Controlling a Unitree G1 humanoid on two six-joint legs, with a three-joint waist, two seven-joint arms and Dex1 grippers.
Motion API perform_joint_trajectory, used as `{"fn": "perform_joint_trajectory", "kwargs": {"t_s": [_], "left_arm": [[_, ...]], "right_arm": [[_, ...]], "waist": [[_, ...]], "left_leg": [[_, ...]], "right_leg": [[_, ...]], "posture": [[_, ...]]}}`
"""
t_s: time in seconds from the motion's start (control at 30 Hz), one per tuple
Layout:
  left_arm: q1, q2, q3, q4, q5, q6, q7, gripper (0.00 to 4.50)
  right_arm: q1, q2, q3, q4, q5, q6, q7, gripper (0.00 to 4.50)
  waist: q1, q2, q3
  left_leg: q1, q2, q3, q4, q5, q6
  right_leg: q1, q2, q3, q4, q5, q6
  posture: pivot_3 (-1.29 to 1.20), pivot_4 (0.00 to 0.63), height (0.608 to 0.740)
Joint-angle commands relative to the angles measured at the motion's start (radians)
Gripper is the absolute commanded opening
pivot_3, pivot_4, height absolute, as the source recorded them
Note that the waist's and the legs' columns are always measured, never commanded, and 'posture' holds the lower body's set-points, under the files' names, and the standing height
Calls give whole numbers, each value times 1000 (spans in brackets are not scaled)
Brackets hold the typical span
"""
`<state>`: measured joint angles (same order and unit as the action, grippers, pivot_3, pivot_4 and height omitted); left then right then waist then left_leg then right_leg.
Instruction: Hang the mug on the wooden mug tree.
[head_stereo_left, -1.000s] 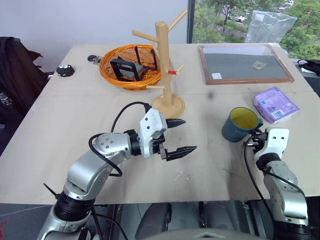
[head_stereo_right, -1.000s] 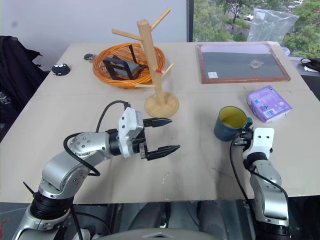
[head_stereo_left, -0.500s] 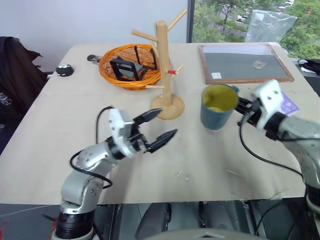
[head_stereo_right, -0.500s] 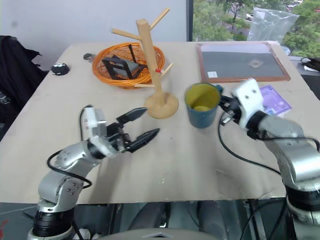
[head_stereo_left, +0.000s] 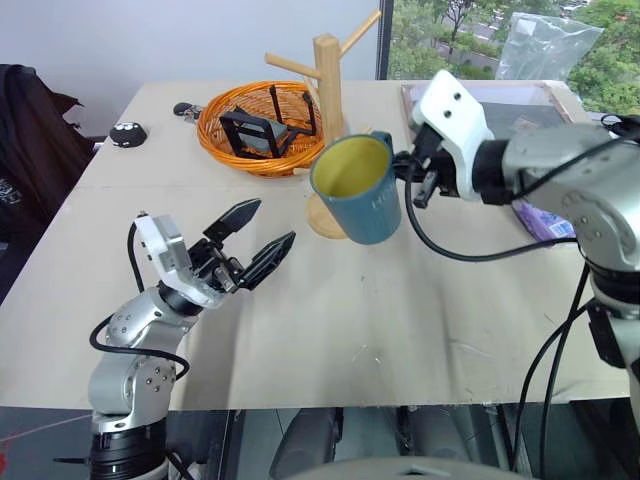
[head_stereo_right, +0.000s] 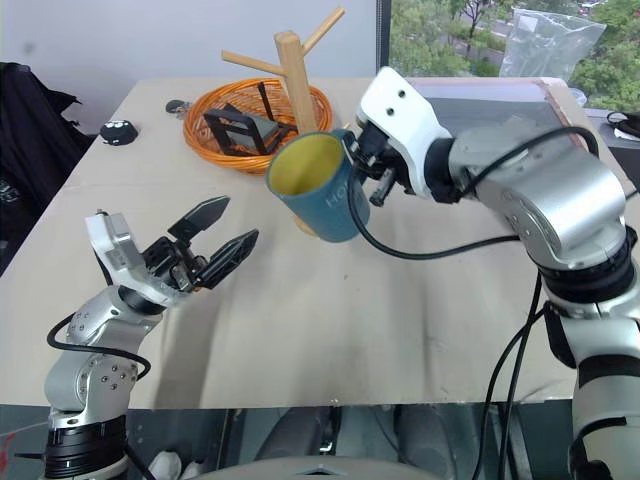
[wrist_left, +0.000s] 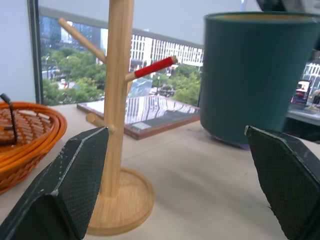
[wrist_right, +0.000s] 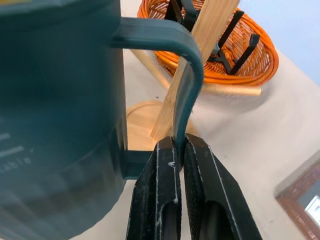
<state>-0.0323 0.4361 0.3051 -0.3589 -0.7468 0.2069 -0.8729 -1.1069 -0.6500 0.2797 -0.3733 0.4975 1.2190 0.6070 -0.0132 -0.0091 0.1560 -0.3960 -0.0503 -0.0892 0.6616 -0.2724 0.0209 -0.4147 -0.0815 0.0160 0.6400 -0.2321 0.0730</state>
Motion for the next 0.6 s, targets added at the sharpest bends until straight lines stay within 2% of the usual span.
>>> {"fn": "perform_joint_trajectory", "kwargs": {"t_s": [0.03,0.3,0.6], "left_arm": [[-16,-2,16,1,-18,-35,-13,4500],[-49,-14,1,20,-15,-48,-11,4500],[-56,-26,-24,25,4,-59,-8,4500]], "right_arm": [[-63,1,44,44,-47,-39,33,80],[-158,47,149,175,-160,-86,47,80],[-193,115,174,217,-227,-86,61,80]], "waist": [[0,0,0],[-1,0,0],[-2,0,0]], "left_leg": [[0,0,0,0,0,0],[0,0,1,0,0,0],[-1,0,1,0,0,0]], "right_leg": [[0,0,0,0,0,0],[-1,0,1,1,0,0],[-2,0,1,1,0,0]], "posture": [[0,150,740],[0,150,740],[0,150,740]]}}
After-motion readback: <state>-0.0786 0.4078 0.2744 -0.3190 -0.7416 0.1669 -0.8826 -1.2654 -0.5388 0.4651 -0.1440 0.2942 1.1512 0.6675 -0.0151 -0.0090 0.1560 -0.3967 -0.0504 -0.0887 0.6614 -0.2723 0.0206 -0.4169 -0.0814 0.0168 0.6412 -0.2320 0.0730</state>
